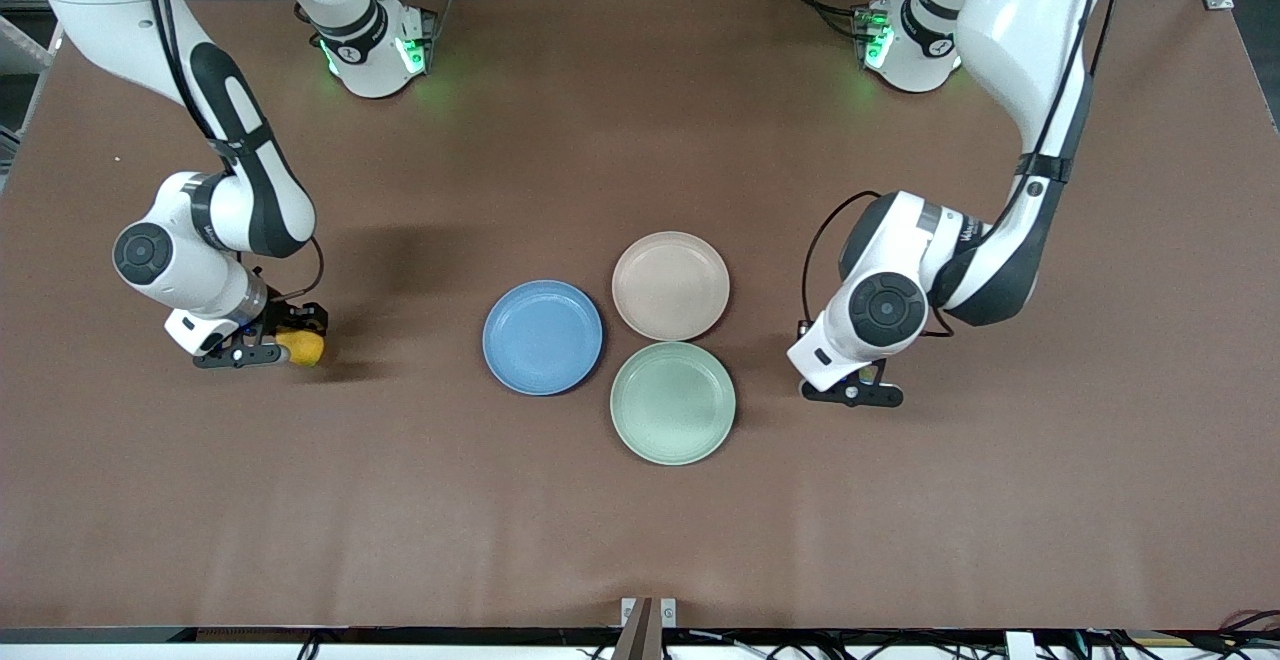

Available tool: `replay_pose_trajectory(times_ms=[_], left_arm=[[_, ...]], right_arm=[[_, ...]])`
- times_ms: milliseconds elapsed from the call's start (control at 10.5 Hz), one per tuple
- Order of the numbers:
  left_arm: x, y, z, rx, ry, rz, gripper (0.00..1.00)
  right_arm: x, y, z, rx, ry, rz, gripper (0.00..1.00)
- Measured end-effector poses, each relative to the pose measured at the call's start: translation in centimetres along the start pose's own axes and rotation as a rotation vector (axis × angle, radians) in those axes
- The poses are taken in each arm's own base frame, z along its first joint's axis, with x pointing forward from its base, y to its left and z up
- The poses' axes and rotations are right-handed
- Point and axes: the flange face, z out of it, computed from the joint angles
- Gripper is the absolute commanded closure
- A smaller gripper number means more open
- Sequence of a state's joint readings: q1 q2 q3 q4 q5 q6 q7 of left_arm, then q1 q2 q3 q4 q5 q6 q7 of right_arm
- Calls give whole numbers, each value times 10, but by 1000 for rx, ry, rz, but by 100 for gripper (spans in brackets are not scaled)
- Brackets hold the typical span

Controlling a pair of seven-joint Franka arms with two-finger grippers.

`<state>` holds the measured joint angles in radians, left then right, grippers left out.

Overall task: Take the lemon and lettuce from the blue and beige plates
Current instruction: 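Lift the lemon off the blue plate while the left gripper lifts the lettuce, then release the lemon on the table while the left gripper releases the lettuce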

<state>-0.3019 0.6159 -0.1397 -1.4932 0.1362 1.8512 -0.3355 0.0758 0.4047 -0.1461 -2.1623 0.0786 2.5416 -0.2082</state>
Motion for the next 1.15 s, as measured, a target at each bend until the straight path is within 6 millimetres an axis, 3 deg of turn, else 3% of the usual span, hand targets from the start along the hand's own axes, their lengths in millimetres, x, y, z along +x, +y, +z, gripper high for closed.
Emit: replay_pose_trajectory(times_ms=[287,383,574,670,765,861,1148], left_arm=[[-3,-11,4,25,-42,34,100],[0,-25,5,41,-44,43,100],[7,-55,6,44,-46,51,100],[8,-62,7,42,-48,58,91],[8,-65,7,41,-50,61,31],[9,-72,8,39,-51,52,0],[13,-103,10,18,-57,15,0]], right_arm=[[16,0,-30,11,-2,-2,0],[24,1,-52,24,-31,0,0],[35,10,-117,53,-100,23,0],[36,14,-152,60,-106,64,0],[33,13,-180,58,-98,129,0],[29,9,-199,56,-99,177,0],[25,1,-263,61,-146,211,0]])
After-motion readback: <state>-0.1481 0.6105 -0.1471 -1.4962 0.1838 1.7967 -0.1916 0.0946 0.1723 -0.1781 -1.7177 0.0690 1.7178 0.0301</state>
